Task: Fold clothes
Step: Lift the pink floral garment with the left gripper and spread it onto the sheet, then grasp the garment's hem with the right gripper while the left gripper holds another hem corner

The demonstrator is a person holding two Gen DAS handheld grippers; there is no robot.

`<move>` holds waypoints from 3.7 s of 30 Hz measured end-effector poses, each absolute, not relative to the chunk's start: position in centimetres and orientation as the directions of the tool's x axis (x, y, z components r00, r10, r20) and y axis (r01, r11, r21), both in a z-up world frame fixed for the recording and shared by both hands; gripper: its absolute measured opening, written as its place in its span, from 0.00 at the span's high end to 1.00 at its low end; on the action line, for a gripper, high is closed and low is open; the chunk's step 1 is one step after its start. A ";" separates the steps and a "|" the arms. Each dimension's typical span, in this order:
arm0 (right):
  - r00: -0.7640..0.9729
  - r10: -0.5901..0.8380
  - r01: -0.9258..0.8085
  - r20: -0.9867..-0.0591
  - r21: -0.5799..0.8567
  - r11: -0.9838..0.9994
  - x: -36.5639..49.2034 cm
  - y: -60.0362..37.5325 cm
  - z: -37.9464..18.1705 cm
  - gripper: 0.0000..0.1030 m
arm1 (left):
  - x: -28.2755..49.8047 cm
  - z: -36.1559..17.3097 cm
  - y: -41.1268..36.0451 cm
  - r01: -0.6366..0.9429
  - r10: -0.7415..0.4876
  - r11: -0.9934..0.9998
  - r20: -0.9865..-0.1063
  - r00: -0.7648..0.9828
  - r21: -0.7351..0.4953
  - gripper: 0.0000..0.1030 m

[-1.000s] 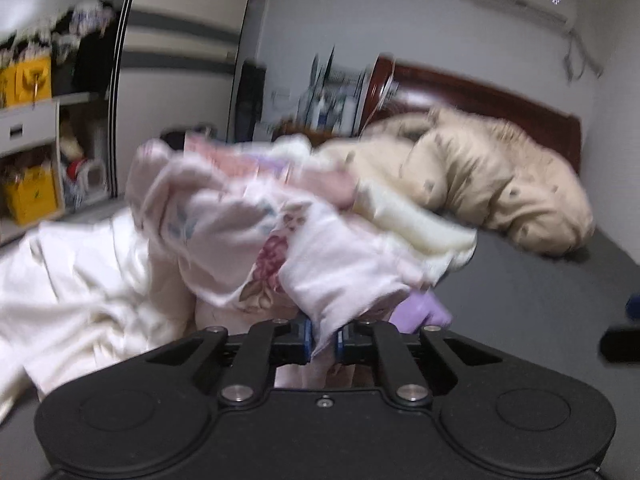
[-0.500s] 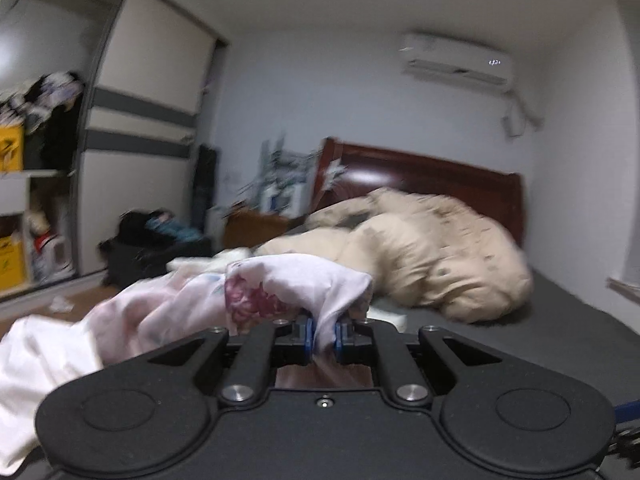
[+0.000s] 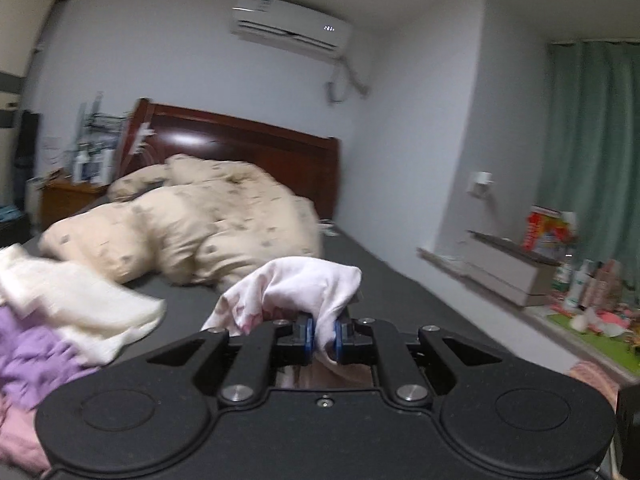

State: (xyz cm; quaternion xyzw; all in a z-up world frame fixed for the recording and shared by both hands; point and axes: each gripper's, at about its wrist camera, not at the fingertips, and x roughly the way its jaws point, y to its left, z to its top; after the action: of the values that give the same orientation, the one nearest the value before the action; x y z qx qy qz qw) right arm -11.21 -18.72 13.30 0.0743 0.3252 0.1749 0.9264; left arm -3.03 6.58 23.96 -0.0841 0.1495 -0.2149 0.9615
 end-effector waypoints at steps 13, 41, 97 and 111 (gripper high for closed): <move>0.768 0.320 -0.172 -0.554 0.303 0.937 -15.3 -25.4 14.2 0.28 | -1.7 31.6 -5.0 0.612 -0.643 0.762 -0.133 0.754 -0.213 0.90; 0.674 0.373 -0.159 -0.638 0.368 0.916 -15.5 -23.2 8.1 0.28 | -7.3 4.9 12.6 0.141 -0.168 0.985 -0.650 0.741 -0.094 0.65; 0.524 0.724 -0.508 -0.449 0.517 0.689 -12.6 -19.4 10.9 0.95 | -9.8 12.4 8.0 0.481 -0.562 0.821 -0.581 0.589 -0.306 0.33; 0.510 0.773 -0.466 -0.377 0.635 0.616 -10.8 -22.3 15.7 0.95 | -13.2 5.1 7.2 0.379 -0.452 0.889 -0.626 0.636 -0.256 0.37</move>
State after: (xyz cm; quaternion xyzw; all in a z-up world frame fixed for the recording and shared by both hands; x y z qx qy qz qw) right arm -10.83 -22.29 15.68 0.2338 0.3289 0.3702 0.8367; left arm -13.22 7.18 5.05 -0.0504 0.3595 -0.2300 0.9029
